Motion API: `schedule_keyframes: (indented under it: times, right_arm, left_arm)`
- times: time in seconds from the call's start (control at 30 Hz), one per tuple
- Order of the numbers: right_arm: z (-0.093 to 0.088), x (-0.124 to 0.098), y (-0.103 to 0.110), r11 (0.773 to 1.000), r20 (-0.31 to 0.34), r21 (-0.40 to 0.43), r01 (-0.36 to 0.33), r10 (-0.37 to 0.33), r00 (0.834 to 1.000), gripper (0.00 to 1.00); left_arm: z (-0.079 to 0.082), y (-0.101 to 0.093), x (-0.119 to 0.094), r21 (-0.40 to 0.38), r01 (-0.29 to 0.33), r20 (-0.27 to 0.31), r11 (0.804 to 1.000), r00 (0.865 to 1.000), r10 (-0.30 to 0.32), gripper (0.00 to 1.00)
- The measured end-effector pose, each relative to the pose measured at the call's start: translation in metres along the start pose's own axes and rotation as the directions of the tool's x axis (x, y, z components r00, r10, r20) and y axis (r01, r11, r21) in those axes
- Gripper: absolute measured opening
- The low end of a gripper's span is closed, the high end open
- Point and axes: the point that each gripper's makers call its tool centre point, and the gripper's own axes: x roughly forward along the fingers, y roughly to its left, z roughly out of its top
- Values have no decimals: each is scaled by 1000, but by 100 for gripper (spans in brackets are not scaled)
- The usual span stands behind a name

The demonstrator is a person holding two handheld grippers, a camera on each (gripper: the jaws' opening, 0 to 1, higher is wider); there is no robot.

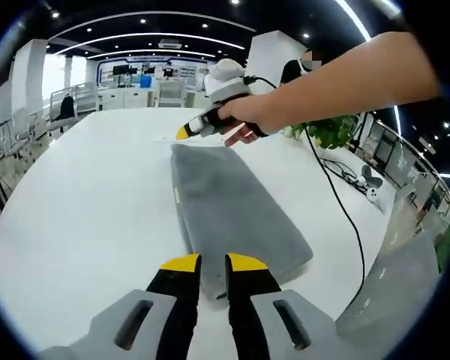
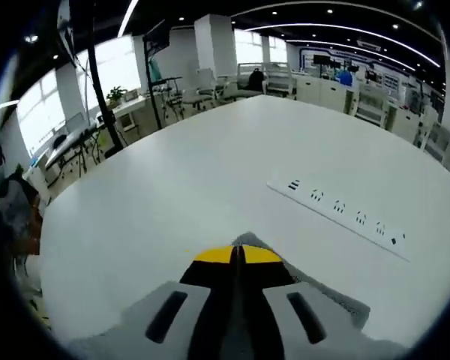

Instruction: Fold the towel on the table until its edges align and the towel forms a compact rectangular stack.

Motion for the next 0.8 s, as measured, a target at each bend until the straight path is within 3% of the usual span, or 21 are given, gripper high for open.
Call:
schedule_keyframes:
  times: [0.07, 0.23, 0.27, 0.33, 0.4, 0.47, 0.57, 0.7, 0.8]
  right_arm:
    - [-2, -1, 8, 996, 17, -91, -7, 9, 1000, 0]
    - [-22, -4, 29, 991, -62, -129, -25, 17, 998, 0]
    - [-25, -4, 29, 991, -70, -130, -24, 15, 997, 0]
    - [-29, 2, 25, 991, -81, -132, -25, 14, 997, 0]
    - [-38, 8, 24, 990, -111, -138, -36, 21, 994, 0]
    - [-50, 13, 22, 981, -155, -187, -41, 12, 988, 0]
    - [-44, 10, 19, 952, -127, -304, -35, -4, 992, 0]
    - [-41, 12, 15, 962, -144, -273, -32, -8, 990, 0]
    - [-30, 3, 13, 934, -86, -358, -6, -27, 996, 0]
  left_arm:
    - [-2, -7, 4, 14, 18, -14, 1000, 1000, -18, 13]
    - [-11, -15, 13, 37, 49, -55, 998, 997, -46, 13]
    - [-13, -15, 15, 40, 52, -56, 998, 997, -50, 13]
    - [-22, -18, 18, 50, 80, -111, 996, 991, -74, 13]
    - [-21, -18, 20, 71, 79, -102, 994, 992, -72, 13]
    - [-26, -16, 23, 78, 85, -130, 993, 989, -75, 13]
    - [-35, -12, 25, 63, 92, -164, 994, 983, -81, 13]
    - [-47, -11, 28, 69, 106, -212, 992, 973, -89, 15]
    - [-41, -12, 27, 81, 108, -193, 991, 977, -91, 14]
